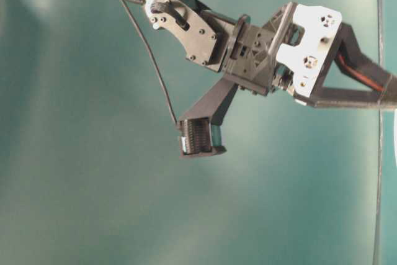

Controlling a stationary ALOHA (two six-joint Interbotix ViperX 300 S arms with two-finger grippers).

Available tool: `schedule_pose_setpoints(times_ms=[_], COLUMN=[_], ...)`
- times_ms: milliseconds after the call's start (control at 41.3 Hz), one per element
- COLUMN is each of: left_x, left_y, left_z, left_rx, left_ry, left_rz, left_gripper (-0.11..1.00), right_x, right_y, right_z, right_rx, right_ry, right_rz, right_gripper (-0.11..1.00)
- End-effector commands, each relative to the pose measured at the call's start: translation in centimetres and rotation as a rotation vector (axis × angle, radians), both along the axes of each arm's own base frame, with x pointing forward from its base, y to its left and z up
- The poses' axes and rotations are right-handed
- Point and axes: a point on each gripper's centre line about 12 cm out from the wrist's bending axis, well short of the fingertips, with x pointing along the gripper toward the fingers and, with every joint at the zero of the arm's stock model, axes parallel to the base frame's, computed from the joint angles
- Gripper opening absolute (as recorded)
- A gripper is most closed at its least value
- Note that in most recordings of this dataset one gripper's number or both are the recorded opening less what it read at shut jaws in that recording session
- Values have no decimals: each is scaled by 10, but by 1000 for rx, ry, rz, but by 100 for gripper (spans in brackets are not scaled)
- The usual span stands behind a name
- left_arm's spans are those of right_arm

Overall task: Scoop the yellow hexagonal prism block from the bowl with a spoon using the right arm.
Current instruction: 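Push the spoon under the yellow block to scoop it up, then lift the spoon with the block out of the bowl, moving it upward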

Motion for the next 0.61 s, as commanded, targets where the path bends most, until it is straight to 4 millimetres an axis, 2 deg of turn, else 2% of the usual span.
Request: schedule_pose_setpoints(times_ms=[0, 290, 581], left_x=[2, 2, 2], left_y=[0, 0, 0], left_z=[7, 8, 8], left_rx=[0, 2, 2], left_ry=[-17, -18, -18], left_rz=[1, 1, 1], left_gripper=[0, 0, 0], right_x=[8, 12, 12], right_y=[-1, -3, -3], right_z=[17, 21, 35], right_rx=[-13, -25, -29], right_ry=[-68, -108, -143], right_rz=[-6, -16, -16], right_gripper=[23, 23, 23])
